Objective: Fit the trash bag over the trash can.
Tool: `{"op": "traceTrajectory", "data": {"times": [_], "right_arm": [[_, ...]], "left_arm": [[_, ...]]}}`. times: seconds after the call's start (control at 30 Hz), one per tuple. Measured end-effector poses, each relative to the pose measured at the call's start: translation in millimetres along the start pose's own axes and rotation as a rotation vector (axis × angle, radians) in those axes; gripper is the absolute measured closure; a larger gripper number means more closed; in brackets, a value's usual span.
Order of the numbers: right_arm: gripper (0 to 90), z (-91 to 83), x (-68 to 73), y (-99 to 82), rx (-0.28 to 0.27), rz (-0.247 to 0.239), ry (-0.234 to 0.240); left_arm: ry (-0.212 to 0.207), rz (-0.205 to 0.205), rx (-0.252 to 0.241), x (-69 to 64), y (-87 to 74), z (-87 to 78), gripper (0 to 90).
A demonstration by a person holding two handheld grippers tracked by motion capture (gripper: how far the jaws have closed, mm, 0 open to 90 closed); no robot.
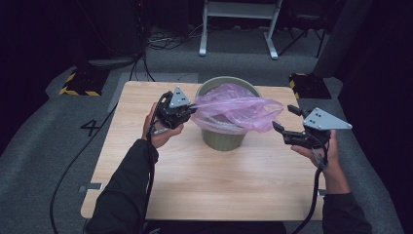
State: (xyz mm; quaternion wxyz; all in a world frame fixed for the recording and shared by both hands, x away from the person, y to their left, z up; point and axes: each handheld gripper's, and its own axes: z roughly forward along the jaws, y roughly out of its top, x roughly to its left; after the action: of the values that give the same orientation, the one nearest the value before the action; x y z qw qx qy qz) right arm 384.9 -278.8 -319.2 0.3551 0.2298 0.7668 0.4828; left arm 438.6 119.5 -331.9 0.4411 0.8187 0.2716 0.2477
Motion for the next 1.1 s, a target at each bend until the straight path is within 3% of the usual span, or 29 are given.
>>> {"op": "traceTrajectory", "data": {"times": [0.1, 0.2, 0.33, 0.43, 0.57, 0.7, 0.83, 0.9, 1.0, 1.1], "right_arm": [[30.8, -11.0, 4.9, 0.7, -0.040, 0.007, 0.011], [38.7, -18.4, 13.1, 0.9, -0.081, 0.029, 0.075], [43.3, -15.2, 32.4, 2.0, -0.077, 0.021, 0.184], [39.6, -7.5, 43.0, 2.8, -0.058, 0.008, 0.204], [42.5, 6.4, 41.6, 4.4, -0.025, 0.039, 0.169], [59.6, 21.3, 34.1, 5.1, 0.023, 0.051, 0.127], [81.5, 34.9, 23.9, 1.5, 0.052, 0.067, 0.118], [84.7, 38.8, 19.3, 0.4, 0.056, 0.072, 0.104], [86.4, 45.3, 10.6, -1.2, 0.083, 0.058, 0.043], [87.3, 52.8, -1.3, -3.5, 0.106, 0.097, 0.007]], "left_arm": [[0.001, 0.002, -0.002, -0.8, -0.8, 0.5, 89.3], [-0.002, -0.002, -0.005, -1.6, -2.3, 1.0, 89.3], [-0.001, -0.006, -0.002, -2.0, -5.0, 2.0, 89.3], [-0.003, -0.003, 0.001, -2.6, -6.4, 2.8, 88.8], [-0.005, -0.001, 0.004, -2.8, -8.8, 3.7, 85.5], [-0.008, 0.001, 0.014, -2.0, -11.5, 6.1, 86.0], [-0.006, 0.000, 0.025, -0.6, -15.9, 10.4, 88.5], [-0.002, 0.002, 0.035, -0.2, -18.8, 13.2, 89.0], [0.000, -0.001, 0.051, 1.3, -22.6, 16.4, 89.5], [0.002, 0.001, 0.072, 2.9, -26.0, 21.5, 89.5]]}}
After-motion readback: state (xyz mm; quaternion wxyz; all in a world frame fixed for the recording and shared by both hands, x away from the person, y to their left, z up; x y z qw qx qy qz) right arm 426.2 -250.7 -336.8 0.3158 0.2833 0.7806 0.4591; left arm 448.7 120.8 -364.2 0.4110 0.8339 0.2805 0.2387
